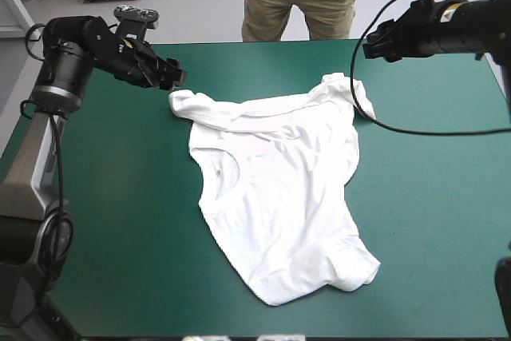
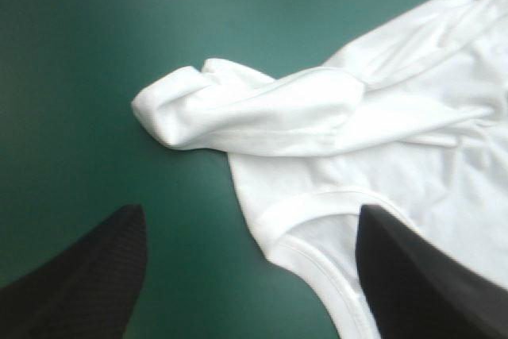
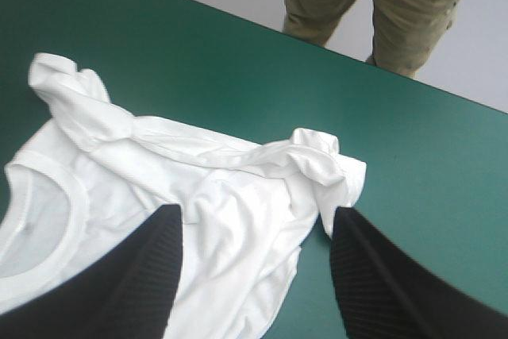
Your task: Fold the cloth
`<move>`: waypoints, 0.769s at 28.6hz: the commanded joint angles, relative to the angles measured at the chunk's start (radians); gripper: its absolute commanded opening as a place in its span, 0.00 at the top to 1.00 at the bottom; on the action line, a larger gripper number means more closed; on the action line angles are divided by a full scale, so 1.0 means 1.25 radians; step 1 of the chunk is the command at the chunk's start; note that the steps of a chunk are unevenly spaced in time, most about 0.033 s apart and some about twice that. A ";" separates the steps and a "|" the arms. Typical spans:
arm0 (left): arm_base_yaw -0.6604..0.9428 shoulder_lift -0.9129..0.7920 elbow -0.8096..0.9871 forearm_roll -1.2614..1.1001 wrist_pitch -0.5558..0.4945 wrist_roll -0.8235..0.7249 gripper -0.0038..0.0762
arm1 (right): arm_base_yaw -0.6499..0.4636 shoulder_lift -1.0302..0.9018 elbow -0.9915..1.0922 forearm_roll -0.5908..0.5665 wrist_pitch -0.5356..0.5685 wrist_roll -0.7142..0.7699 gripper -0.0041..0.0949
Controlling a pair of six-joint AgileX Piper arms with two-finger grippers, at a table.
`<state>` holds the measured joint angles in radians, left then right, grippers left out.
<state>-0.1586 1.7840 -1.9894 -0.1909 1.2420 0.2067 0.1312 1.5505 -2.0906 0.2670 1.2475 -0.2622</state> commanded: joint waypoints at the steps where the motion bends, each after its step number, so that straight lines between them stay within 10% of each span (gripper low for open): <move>1: -0.004 -0.081 0.046 -0.043 0.013 0.006 0.29 | -0.003 -0.139 0.042 0.033 0.000 0.000 0.47; 10: -0.006 -0.064 0.290 -0.048 -0.215 -0.013 0.29 | -0.003 -0.407 0.350 0.036 -0.025 0.033 0.49; 22: -0.035 0.136 0.294 -0.081 -0.258 -0.002 0.29 | -0.003 -0.451 0.459 0.044 -0.021 0.033 0.49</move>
<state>-0.1740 1.9695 -1.5992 -0.2556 0.9539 0.1879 0.1312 0.9946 -1.5025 0.3013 1.2496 -0.2201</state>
